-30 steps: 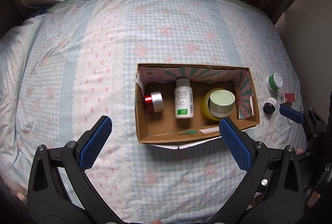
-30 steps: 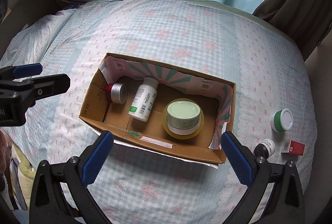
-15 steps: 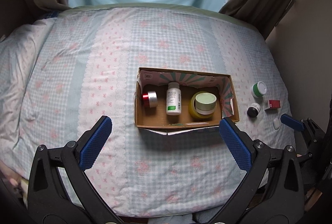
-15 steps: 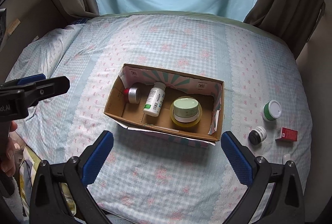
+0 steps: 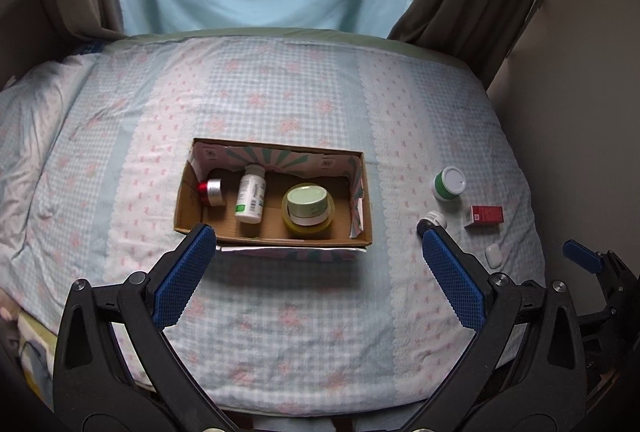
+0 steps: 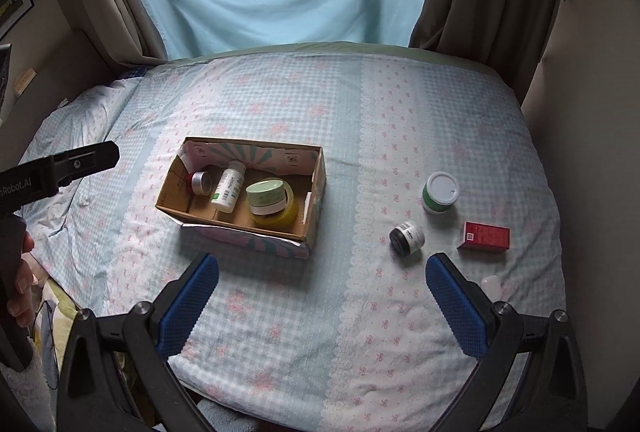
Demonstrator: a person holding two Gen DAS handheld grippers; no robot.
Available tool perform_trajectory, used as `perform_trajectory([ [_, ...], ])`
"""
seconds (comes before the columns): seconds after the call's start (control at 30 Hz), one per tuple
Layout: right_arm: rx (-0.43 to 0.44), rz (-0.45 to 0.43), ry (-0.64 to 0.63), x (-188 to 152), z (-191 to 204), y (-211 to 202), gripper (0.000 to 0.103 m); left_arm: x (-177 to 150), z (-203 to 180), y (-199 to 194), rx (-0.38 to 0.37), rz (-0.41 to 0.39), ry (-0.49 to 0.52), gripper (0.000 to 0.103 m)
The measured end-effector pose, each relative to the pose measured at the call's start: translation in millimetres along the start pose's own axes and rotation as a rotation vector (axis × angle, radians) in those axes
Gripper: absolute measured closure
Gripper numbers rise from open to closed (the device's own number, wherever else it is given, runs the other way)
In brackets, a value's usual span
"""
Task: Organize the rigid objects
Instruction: 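Withdraw both grippers from the box toward the remaining items, then grasp the black-and-white L'Oreal jar with the left gripper while the right gripper grasps the white earbud case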
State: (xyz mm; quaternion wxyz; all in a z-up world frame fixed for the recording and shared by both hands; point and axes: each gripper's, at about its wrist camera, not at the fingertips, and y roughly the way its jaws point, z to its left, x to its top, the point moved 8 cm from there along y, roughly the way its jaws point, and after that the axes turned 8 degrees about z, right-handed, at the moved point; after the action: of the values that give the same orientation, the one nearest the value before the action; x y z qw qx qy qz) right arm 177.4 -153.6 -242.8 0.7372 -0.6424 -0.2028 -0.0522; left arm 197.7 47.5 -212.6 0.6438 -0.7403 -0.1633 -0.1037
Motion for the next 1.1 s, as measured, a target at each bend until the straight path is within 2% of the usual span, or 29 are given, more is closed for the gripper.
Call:
perform_trajectory([
  [0.27,-0.076,-0.001,0.15,-48.0,-123.5,-19.6,0.0,-9.7,-116.2,31.3,-0.081,0.055,0.094,0.0],
  [0.43,-0.108,0.023,0.247,-79.4,-171.6,-6.8,0.0,-11.4,-173.5,66.7,-0.118,0.116,0.193,0.0],
  [0.57,-0.144,0.053,0.299,-96.8,-203.1,9.7,0.0,-10.2,-208.4,102.1,-0.116,0.158,0.268,0.0],
  [0.8,-0.155,0.051,0.304,-106.8,-242.3,55.9,0.0,-20.6,-235.2,182.5,-0.102,0.214,0.358,0.0],
  [0.97,-0.167,0.054,0.241,-107.2,-260.8,114.9,0.0,-30.2,-237.8,254.8,-0.077,0.178,0.392,0.001],
  [1.03,-0.165,0.055,0.216,-106.9,-266.9,140.7,0.008,-35.6,-237.5,282.4,-0.07,0.16,0.41,0.001],
  [1.1,-0.167,0.052,0.189,-107.4,-272.4,164.6,0.008,-41.4,-238.4,309.4,-0.065,0.157,0.432,0.004],
])
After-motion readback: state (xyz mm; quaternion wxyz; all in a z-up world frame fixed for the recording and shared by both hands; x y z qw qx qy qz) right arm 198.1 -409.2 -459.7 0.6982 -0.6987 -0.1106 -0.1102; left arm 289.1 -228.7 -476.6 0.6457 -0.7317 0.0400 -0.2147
